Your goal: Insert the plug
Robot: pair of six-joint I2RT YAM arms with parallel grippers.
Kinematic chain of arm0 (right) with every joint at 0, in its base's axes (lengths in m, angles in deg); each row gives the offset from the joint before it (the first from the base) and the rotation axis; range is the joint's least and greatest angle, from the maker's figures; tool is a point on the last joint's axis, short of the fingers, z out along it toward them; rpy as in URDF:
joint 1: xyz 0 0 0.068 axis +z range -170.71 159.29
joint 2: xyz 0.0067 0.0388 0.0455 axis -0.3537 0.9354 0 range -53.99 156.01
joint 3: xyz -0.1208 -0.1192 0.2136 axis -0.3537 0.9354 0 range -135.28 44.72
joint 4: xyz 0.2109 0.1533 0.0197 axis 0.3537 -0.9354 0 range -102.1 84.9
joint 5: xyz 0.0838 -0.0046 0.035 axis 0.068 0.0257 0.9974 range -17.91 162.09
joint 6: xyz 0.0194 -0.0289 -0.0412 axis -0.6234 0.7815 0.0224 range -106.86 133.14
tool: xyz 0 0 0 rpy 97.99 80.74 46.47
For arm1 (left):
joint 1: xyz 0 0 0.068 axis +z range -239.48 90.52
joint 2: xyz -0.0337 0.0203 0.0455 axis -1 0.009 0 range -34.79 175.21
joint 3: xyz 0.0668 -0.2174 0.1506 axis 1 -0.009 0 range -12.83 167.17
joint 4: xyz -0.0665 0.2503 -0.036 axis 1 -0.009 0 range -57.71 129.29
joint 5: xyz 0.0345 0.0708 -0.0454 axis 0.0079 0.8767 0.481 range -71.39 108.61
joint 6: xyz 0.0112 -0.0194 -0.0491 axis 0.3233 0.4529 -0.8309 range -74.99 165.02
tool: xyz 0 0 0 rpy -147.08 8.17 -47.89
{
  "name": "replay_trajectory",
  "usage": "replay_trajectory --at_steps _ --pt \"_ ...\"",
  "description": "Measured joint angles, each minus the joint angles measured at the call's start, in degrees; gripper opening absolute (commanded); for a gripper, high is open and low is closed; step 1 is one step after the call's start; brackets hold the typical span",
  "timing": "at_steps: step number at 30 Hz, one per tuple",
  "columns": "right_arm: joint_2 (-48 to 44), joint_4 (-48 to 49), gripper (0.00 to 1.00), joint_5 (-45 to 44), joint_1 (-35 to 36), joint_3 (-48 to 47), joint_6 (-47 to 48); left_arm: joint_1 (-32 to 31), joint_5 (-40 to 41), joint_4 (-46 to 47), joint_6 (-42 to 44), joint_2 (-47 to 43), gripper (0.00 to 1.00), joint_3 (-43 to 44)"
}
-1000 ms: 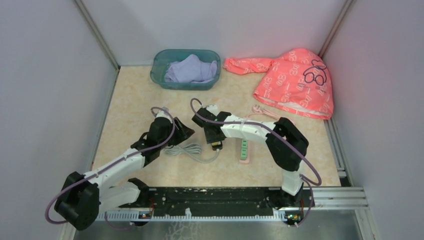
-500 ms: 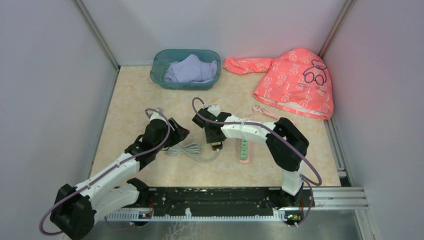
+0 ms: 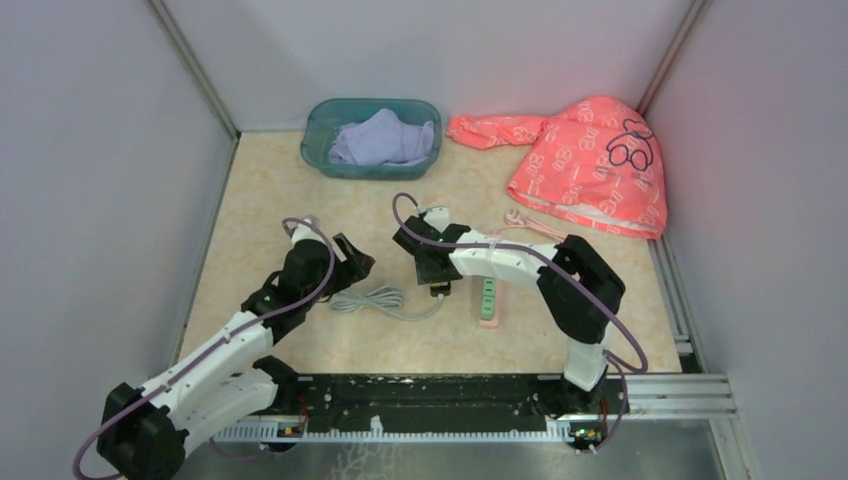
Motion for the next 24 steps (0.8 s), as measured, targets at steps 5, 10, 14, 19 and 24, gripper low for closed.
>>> replay_trajectory --at_steps 5,10,14,19,24 --pt "-2.2 -1.4 0.67 -0.3 -0.5 0.3 1.8 0.1 1.8 -2.3 1.4 -0.9 0.89 1.9" --pt "-8.0 -2.0 0.75 -0.5 -0.8 0.2 4.1 0.3 3.7 -5.2 3.2 -1.3 0.96 4.4" --pt "-13.8 -1.6 0.87 -0.8 -2.3 0.2 6.0 1.1 5.3 -8.3 5.3 -2.4 0.99 7.1" --pt "-21.2 0.9 0.99 -1.7 -6.9 2.2 9.2 1.4 7.8 -12.0 9.0 -4.9 1.00 11.9" --pt "-29.9 3.0 0.99 -5.2 -12.2 6.6 14.0 1.4 11.6 -13.7 15.1 -8.8 1.00 16.6"
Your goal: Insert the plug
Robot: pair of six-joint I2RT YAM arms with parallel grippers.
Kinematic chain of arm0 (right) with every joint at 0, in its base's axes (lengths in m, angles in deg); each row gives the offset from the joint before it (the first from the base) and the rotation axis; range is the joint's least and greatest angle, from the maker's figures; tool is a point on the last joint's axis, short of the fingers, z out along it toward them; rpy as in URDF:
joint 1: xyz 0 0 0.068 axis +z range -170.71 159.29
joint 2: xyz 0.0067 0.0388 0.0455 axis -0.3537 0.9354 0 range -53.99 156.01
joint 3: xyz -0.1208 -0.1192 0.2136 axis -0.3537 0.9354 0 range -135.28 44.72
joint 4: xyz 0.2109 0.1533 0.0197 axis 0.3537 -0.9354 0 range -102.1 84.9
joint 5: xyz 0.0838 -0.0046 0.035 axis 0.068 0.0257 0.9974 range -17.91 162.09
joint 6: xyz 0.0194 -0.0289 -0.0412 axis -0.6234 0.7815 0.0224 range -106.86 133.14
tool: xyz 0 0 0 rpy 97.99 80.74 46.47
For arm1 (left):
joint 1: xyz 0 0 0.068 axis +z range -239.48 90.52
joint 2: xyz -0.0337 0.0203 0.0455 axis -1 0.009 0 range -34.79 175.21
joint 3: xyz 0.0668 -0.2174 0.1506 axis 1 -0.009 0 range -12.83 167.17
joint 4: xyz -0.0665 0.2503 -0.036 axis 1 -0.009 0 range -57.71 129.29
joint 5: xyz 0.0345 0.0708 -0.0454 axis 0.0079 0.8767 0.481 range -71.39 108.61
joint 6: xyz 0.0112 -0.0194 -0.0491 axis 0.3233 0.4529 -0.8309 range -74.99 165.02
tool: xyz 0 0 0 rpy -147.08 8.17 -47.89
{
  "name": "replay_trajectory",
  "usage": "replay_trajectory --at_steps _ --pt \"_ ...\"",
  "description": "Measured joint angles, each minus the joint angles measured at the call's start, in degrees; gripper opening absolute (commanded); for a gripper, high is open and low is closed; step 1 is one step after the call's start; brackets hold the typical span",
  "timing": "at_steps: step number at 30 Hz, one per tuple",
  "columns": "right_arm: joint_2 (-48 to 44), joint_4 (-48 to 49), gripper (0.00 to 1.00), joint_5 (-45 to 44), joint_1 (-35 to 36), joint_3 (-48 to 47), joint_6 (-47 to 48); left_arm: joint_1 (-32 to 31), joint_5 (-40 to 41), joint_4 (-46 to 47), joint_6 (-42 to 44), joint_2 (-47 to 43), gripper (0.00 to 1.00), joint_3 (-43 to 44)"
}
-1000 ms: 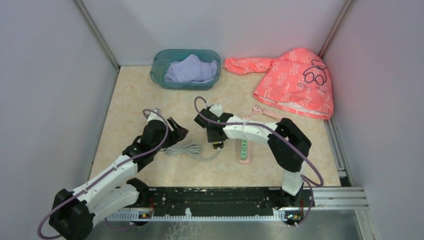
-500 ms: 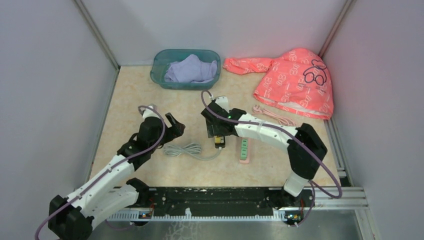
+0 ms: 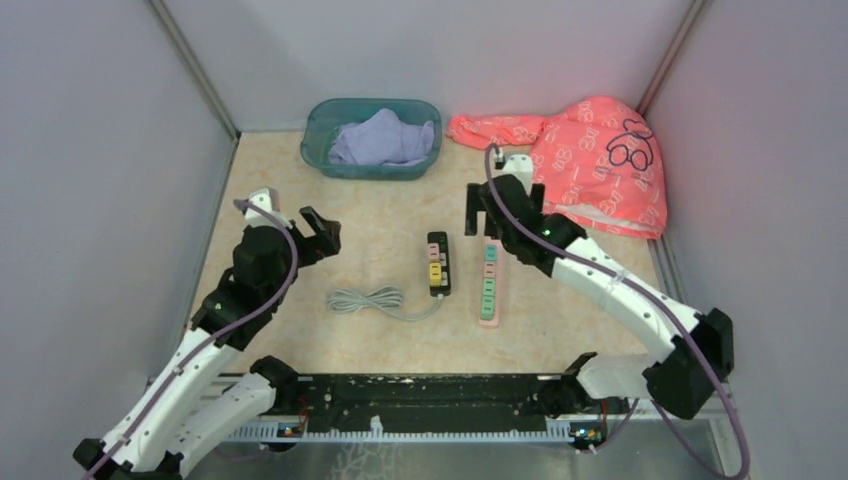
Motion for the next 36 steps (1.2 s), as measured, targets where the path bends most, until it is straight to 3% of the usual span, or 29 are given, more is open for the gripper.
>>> replay_trajectory --at_steps 13,22,36 --pt "-27.3 9.4 0.99 -19.1 -2.2 15.3 12.6 0.0 12.5 4.7 18.8 -14.6 1.00 0.9" --pt "-45.0 15.2 0.99 -28.2 -2.2 23.7 17.8 0.0 18.6 10.7 24.0 -21.2 1.00 -4.7" --pt "-48.1 22.5 0.99 -31.3 -2.2 28.6 23.3 2.0 18.5 13.2 25.5 -19.1 1.00 -6.6"
